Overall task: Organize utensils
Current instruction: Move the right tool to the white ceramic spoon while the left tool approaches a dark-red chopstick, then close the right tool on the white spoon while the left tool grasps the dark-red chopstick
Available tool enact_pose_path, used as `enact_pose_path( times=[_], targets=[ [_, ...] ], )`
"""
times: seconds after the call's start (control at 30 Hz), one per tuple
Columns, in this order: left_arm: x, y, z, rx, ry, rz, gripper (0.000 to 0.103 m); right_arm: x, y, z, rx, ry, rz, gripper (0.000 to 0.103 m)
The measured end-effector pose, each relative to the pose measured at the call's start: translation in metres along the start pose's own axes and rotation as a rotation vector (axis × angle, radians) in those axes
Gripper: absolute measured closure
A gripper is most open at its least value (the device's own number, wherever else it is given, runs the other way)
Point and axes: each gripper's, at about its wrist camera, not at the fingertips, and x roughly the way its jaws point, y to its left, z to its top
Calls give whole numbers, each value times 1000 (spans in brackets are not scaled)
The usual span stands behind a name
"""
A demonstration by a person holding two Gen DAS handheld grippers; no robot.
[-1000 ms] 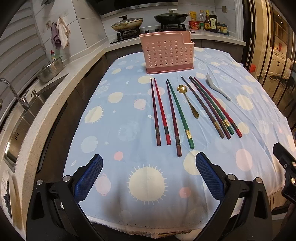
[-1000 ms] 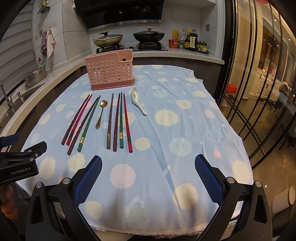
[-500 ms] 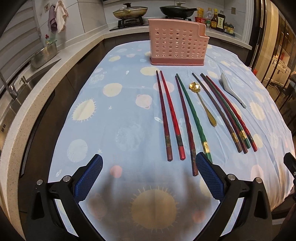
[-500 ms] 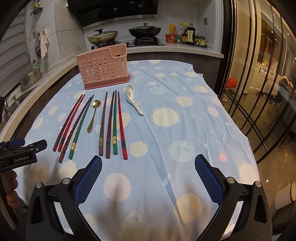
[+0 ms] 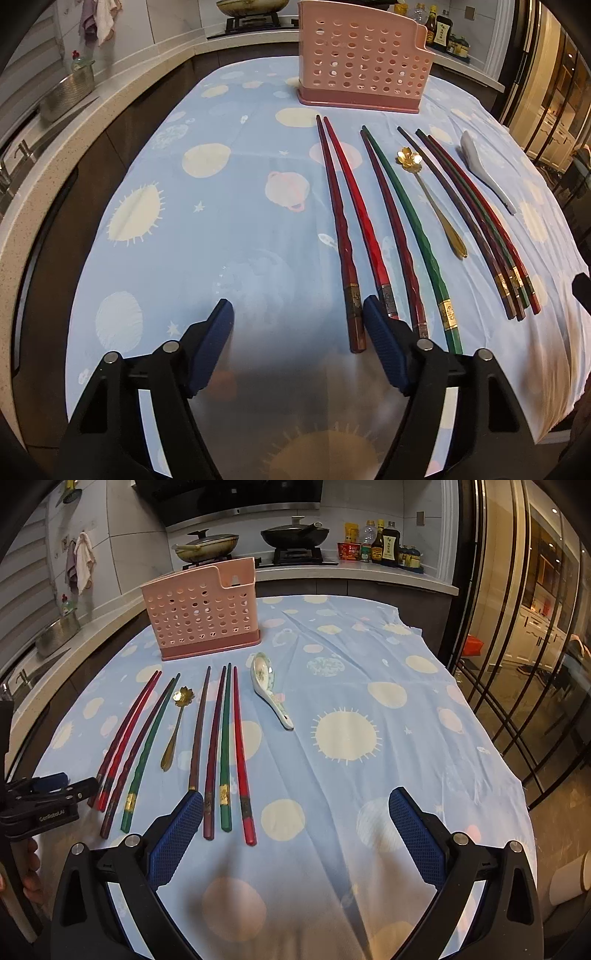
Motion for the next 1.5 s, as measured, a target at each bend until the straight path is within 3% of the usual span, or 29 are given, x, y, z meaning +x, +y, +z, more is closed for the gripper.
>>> enact_pose_path(
  times=[0.1,0.3,0.37,0.57,0.73,0.87,1.5],
  targets=[
    [3,-1,1,13,-5,7,43,13,0,11,-3,-5,-4,9],
    [6,-1,7,24,-16,-5,52,49,0,39,-9,-7,9,32],
    [7,0,8,21,-18,-13,55,65,0,47,-6,11,25,44],
    [10,-1,12,34,-31,-12,55,105,-6,62,50,66,100,68],
    [11,0,13,30,-30,-29,55,116,-17,72,116,64,141,76],
    [11,0,13,31,-31,-32,52,128,-16,72,122,99,162,88],
    [12,-2,13,31,-34,-35,50,118,6,65,106,87,226,88]
  ],
)
